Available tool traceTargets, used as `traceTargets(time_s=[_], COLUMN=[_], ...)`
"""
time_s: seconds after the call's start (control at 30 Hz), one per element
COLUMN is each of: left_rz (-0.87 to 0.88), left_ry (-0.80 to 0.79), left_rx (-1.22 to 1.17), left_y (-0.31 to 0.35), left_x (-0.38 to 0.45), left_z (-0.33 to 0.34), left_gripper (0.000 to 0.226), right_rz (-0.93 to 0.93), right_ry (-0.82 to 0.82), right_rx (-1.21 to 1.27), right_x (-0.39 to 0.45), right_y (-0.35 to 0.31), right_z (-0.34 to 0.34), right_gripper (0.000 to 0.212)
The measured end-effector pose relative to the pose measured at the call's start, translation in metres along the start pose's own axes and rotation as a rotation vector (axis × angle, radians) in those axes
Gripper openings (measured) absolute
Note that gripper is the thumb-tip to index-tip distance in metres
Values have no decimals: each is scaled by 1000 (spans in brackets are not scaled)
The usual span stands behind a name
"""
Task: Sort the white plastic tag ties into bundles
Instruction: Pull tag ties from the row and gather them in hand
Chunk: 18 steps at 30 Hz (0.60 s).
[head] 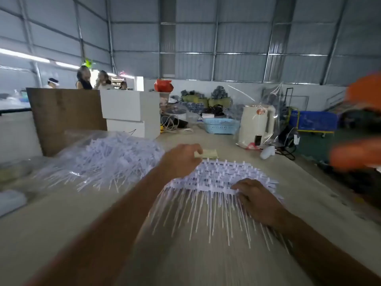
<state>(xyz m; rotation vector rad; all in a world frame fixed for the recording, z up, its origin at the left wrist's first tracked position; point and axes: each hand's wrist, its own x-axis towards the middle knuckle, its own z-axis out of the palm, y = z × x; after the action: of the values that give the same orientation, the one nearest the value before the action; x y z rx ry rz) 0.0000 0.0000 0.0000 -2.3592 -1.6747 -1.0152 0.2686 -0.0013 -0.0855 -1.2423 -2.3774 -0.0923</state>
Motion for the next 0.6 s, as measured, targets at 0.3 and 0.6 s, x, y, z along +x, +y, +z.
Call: traceTargets(time_s=[0.3, 0.6], left_rz=[210, 112], left_ry=[-218, -40], left_rx=[274, 226], left_y=[-75, -64], left_x=[-69, -85], left_z=[19, 17], left_gripper=[28, 21], right_rz=[66, 34], right_ry=[-82, -49], right_rx=[-59, -69], right_x=[-9, -12], right_y=[31, 30], right_z=[-18, -26], right_gripper=[22, 15])
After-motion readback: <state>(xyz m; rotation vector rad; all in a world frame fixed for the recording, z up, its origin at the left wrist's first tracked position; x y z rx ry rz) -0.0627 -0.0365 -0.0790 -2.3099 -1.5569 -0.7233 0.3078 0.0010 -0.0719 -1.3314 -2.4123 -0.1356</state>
